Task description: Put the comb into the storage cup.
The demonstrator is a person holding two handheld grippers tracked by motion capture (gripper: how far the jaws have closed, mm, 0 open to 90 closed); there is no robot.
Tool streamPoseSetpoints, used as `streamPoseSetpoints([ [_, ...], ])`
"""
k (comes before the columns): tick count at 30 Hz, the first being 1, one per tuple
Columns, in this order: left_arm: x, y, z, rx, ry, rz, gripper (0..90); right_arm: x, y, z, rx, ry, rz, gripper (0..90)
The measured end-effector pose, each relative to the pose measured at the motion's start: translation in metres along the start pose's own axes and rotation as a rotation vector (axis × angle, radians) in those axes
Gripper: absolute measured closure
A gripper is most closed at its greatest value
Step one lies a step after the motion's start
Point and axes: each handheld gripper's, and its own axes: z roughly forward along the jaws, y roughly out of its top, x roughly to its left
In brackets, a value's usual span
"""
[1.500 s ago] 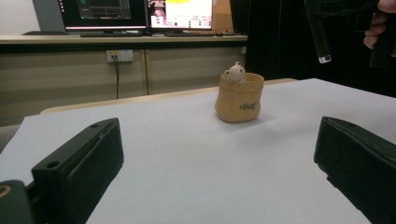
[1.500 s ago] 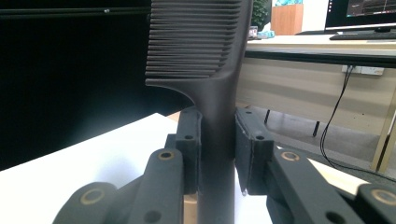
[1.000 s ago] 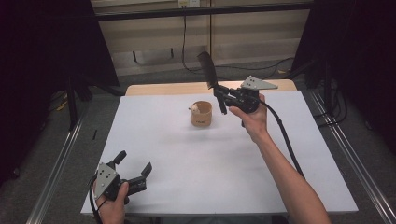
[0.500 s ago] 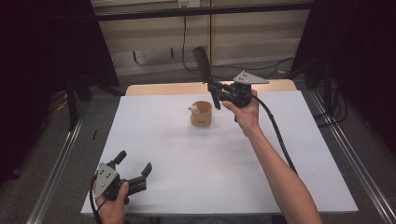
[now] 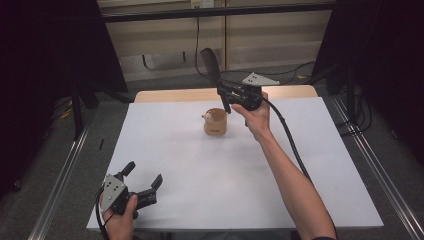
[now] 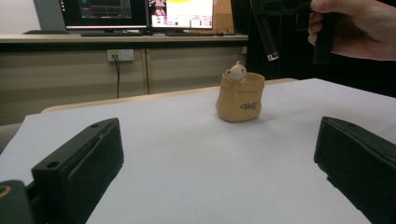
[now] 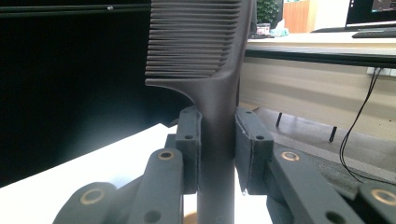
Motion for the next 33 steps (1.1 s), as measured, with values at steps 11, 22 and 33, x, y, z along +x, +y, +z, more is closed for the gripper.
streamPoseSetpoints([
  [11,0.000,0.000,-0.001,-0.005,0.002,-0.001,1.5,-0.003,-0.008,0.014,0.019,-0.006,-0.001,73.0],
  [22,-0.002,0.000,-0.001,-0.002,-0.013,0.005,1.5,-0.004,-0.020,0.025,0.042,-0.001,0.002,73.0],
  [33,-0.001,0.000,-0.001,-0.005,-0.001,0.004,1.5,-0.006,-0.025,0.027,0.048,-0.005,0.007,73.0],
])
